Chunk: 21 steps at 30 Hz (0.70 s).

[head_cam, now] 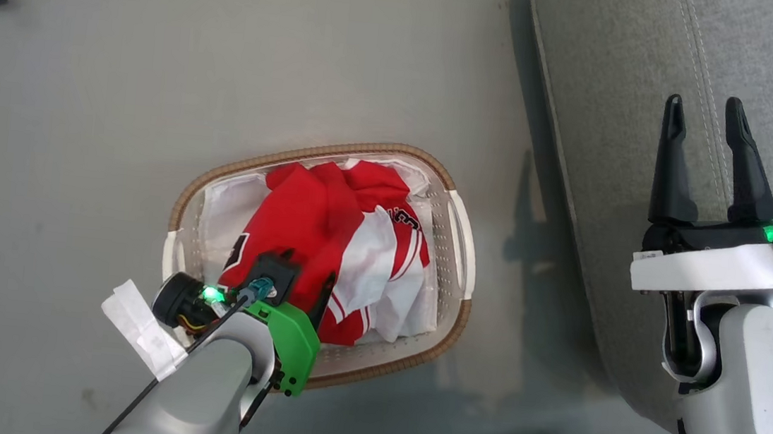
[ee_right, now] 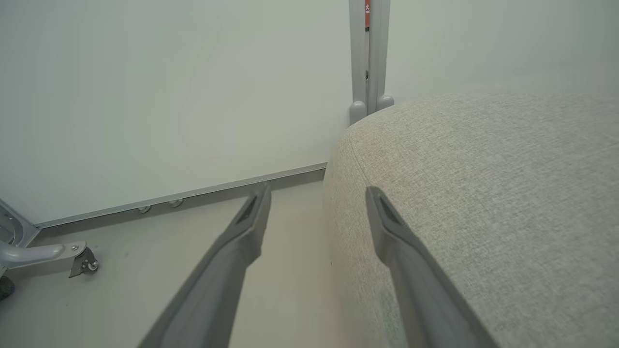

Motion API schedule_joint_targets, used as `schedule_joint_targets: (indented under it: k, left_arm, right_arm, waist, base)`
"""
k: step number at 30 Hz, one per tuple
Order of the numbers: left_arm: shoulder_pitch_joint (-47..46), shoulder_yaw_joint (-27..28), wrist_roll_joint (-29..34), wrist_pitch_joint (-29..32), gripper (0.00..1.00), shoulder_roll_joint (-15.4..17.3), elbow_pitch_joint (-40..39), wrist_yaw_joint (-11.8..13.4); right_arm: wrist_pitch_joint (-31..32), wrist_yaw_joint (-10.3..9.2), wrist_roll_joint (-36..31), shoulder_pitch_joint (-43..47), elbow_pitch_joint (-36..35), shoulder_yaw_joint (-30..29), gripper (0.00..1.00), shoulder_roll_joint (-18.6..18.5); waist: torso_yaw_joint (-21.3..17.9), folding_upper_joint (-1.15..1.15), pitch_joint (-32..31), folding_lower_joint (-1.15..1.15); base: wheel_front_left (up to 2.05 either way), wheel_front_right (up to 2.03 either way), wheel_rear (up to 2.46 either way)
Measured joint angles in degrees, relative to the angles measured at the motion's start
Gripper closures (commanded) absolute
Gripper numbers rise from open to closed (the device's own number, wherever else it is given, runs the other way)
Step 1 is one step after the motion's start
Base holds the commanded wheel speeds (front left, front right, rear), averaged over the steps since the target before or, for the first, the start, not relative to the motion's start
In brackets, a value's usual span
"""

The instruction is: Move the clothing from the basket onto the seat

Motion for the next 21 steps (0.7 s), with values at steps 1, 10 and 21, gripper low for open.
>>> schedule_joint_targets:
  k: [1, 10, 21]
  left_arm:
    - [-0.42, -0.21, -0.32, -0.02, 0.0, -0.01, 0.49, 0.01]
    - [-4.59, -0.29, -0.79, -0.34, 0.0, 0.03, 6.17, 1.53]
    - [-6.0, 1.67, -2.52, -0.58, 1.0, 0.77, 7.91, 1.72]
  right_arm:
    - [0.0, 0.0, 0.31, -0.02, -0.01, 0.29, 0.0, 0.03]
    - [0.0, 0.0, 2.27, -0.26, -0.11, 1.63, 0.0, 0.02]
    - [0.0, 0.0, 2.86, -1.19, -0.33, 3.25, 0.0, 0.04]
  waist:
    - [-0.65, 0.0, 0.78, 0.0]
    - [-5.33, 0.0, 6.25, -0.01]
    - [-6.61, 0.0, 7.16, -0.01]
  base:
    - [0.0, 0.0, 0.0]
    - [0.0, 0.0, 0.0]
    - [0.0, 0.0, 0.0]
